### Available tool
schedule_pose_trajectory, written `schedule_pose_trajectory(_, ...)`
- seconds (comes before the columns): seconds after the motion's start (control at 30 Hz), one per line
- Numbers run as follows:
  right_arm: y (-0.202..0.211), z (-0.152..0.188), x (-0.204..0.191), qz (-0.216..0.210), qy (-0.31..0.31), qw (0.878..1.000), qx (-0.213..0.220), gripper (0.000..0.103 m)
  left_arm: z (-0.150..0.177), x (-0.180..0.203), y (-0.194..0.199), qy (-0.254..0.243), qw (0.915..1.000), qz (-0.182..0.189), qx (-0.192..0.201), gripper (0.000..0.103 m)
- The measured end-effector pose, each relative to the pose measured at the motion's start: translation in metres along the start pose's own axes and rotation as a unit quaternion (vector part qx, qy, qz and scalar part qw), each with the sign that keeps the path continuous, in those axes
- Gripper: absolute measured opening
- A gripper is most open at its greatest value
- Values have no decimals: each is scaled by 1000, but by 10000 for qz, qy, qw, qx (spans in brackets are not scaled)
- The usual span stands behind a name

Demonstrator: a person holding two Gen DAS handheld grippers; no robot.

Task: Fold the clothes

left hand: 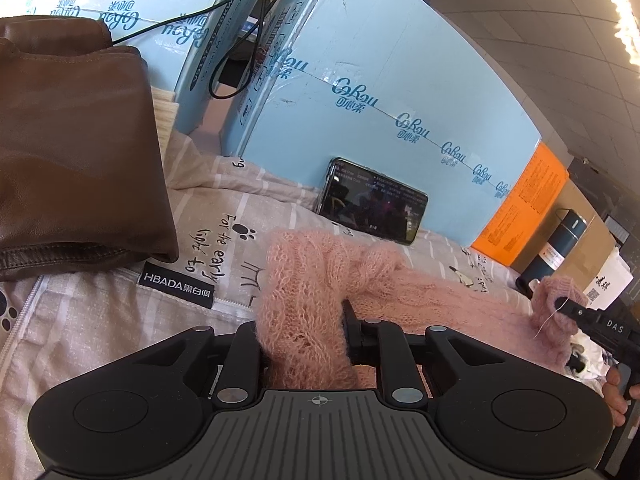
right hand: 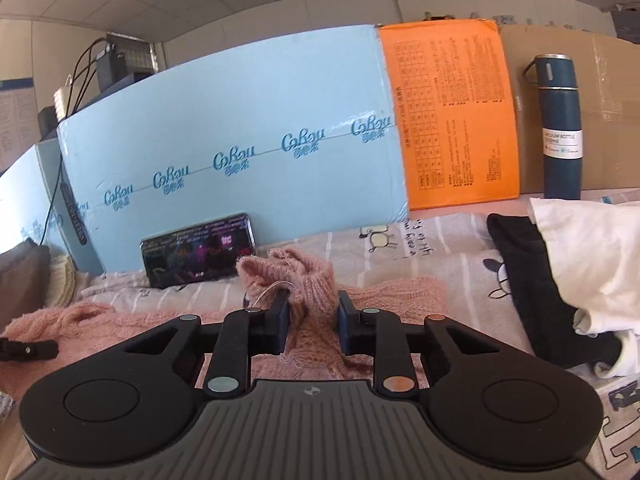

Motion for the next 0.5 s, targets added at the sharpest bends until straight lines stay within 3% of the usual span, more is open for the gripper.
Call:
schedule_pose_trajectory(0.3,22,-40,83,1006,-981,9846,1038,19,-13,4,13,-64,9984,88,547,16)
schedule_pose_trajectory(0.4,28,-43,103,1248,-1284,9768,1175,14,-18,1,16,-82,9976,-48,683,16)
schedule_pose_trajectory(0.5,23,-37,113,1487,-1449,9738,928,13,-16,-8,9,47,9987,-168,471,16)
Point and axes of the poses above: each gripper's, at about its wrist camera, not at the fingertips, and y roughly against the way its jaws point, x to its right, z to its underside, the point moved 3 cm from there along -y, roughly the way its jaws point, and after that the axes turned 10 degrees about x, right-handed, at the moved point
